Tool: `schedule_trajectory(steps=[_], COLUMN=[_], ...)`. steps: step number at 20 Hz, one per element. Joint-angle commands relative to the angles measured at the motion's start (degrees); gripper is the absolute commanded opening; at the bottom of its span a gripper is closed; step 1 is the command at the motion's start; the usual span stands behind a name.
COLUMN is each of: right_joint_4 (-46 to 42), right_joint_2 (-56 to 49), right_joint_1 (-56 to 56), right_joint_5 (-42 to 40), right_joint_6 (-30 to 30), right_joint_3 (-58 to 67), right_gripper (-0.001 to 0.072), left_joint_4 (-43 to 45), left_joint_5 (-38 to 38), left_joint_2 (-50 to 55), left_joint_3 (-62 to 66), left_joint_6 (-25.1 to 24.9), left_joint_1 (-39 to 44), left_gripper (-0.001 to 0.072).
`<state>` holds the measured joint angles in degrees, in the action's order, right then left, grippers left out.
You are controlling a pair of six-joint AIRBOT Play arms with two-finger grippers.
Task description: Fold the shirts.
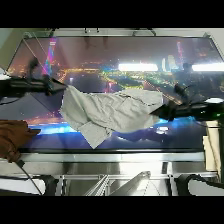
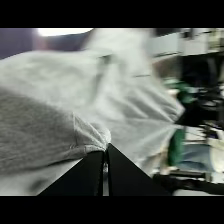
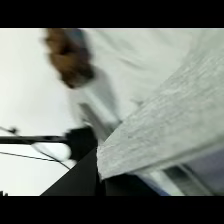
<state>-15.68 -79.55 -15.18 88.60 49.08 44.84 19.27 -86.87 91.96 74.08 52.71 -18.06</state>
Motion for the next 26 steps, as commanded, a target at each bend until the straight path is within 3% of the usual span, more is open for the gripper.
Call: schedule_trajectory(steps=[1, 3, 5, 7, 9, 11, 13, 16, 17, 20, 23, 26], right_joint_4=[24.26, 37.7, 43.56, 43.6, 43.58, 41.33, 32.24, 0.85, -3.43, -5.14, -5.14, 1.36], right_joint_2=[12.59, 22.27, 31.58, 39.56, 46.69, 51.1, 52.39, 49.55, 47.67, 37.92, 23.1, 6.8], right_joint_1=[-5.95, -10.16, -15.19, -20.39, -25.42, -27.47, -25.29, -20.0, -18.08, -11.21, -5.49, -3.72], right_joint_5=[15.08, 16.44, 13.68, 9.84, 4.92, 1.11, -3.26, -13.66, -16.55, -25.83, -39.39, -47.98], right_joint_6=[-7.3, -8.92, -9.25, -9.01, -6.29, -4.31, -1.6, 7.85, 7.91, 5.49, 1.4, -5.29], right_joint_3=[2.56, 4.68, 7.91, 11.61, 14.53, 16.98, 18.03, 16.59, 14.45, 5.27, 0.83, 1.05], right_gripper=[0.0013, 0.0013, 0.0014, 0.0015, 0.0014, 0.0014, 0.0014, 0.0013, 0.0013, 0.0013, 0.0013, 0.0014], left_joint_4=[-20.7, -33.22, -43.45, -49.55, -56.68, -59.87, -52.0, -23.87, -16.98, -2.05, 8.28, 8.59], left_joint_5=[-15.52, -18.62, -17.42, -15.76, -15.21, -15.96, -15.58, -10.14, -7.61, -1.92, 4.94, 7.65], left_joint_2=[-13.53, -23.45, -33.66, -43.04, -49.99, -52.7, -51.41, -45.81, -43.41, -31.04, -10.43, 10.99], left_joint_3=[0.02, 0.04, 0.04, 0.04, 0.07, 2.01, 6.71, 11.04, 10.4, 6.67, 8.76, 19.06], left_joint_6=[-3.48, -4.0, -4.31, -3.65, 0.83, 2.99, 4.92, 8.44, 8.9, 6.6, 3.65, 3.8], left_joint_1=[-5.03, -8.74, -14.47, -22.82, -31.34, -33.24, -31.34, -23.67, -19.93, -6.27, 3.85, 6.19], left_gripper=[0.0014, 0.0014, 0.0014, 0.0014, 0.0015, 0.0014, 0.0014, 0.0016, 0.0015, 0.0016, 0.0013, 0.0002])
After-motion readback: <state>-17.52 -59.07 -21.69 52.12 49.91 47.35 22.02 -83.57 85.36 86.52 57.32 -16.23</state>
